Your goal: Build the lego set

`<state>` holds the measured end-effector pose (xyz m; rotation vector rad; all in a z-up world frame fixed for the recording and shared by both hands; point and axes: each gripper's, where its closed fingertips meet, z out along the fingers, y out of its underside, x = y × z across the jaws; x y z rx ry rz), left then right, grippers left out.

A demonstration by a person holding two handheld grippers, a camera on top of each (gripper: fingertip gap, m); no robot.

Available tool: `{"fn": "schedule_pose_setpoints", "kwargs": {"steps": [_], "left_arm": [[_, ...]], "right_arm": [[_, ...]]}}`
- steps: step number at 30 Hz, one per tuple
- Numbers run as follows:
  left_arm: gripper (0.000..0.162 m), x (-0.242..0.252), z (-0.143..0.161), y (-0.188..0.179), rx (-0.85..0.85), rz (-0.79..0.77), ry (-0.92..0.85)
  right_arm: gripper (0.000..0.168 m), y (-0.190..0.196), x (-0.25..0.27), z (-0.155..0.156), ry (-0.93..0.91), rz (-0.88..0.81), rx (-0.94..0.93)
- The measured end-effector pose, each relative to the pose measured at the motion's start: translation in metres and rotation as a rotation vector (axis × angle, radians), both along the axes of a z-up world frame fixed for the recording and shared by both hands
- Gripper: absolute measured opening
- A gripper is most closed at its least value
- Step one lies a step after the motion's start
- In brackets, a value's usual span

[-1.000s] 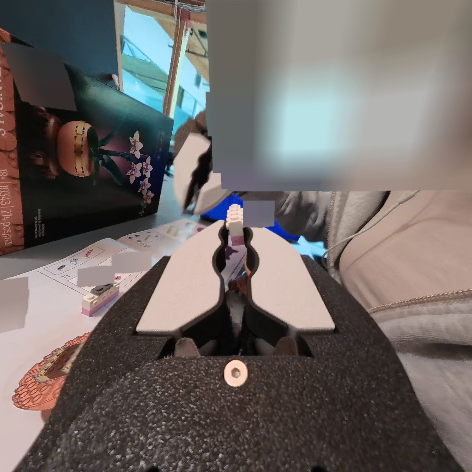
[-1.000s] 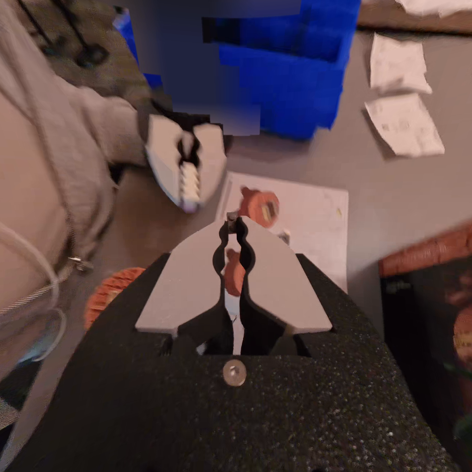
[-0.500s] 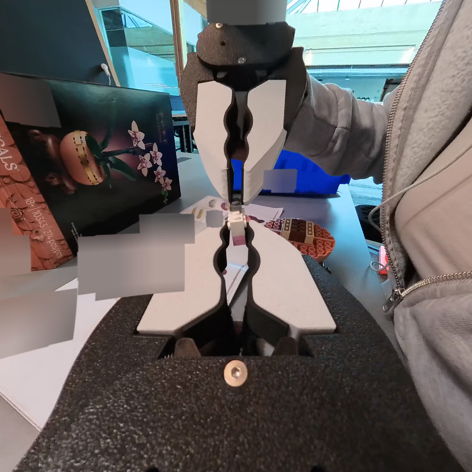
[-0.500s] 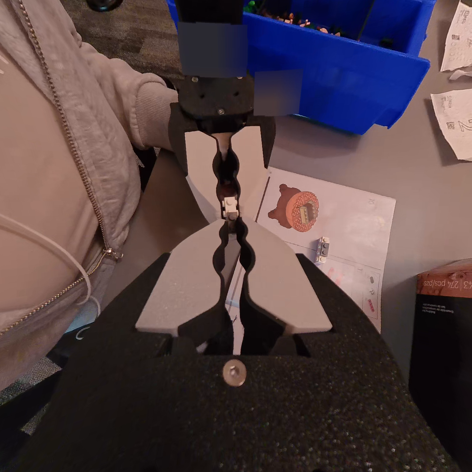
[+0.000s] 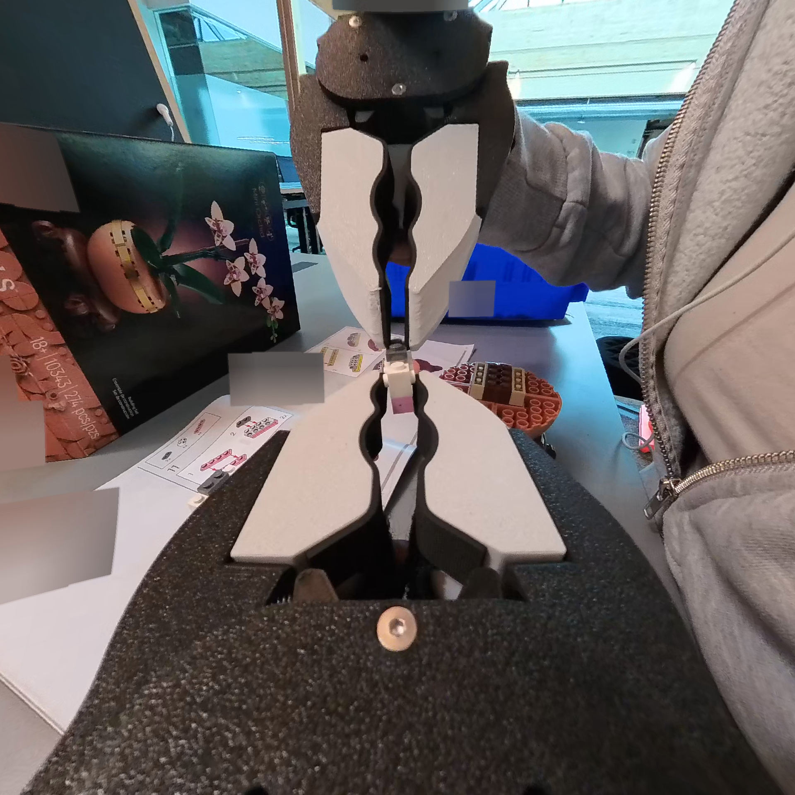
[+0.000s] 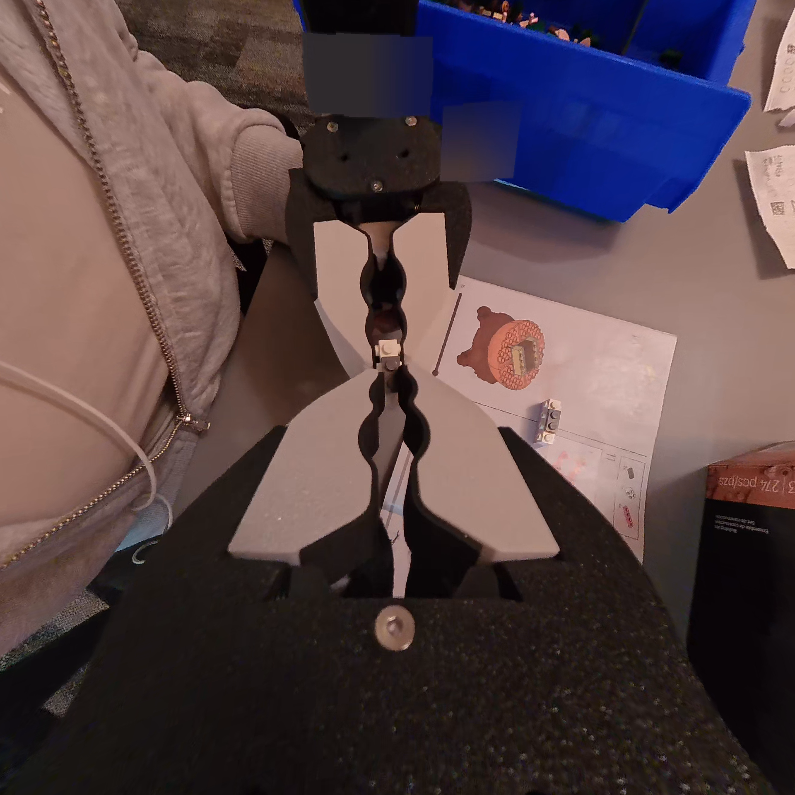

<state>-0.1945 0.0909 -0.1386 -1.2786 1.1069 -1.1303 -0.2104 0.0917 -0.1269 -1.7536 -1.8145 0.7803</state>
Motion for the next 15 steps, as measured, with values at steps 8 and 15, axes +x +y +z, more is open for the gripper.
{"fn": "schedule_pose_setpoints", "kwargs": {"steps": [8,15], "left_arm": [[0.010,0.001,-0.012,-0.005,0.029,-0.028,0.103],[0.010,0.004,-0.024,0.002,-0.059,0.017,0.188]], "right_arm": [[0.005,-0.005,0.003,-0.015,-0.098,0.000,-0.009],[0.006,0.004,0.007,-0.026,-0.184,-0.067,0.111]]}}
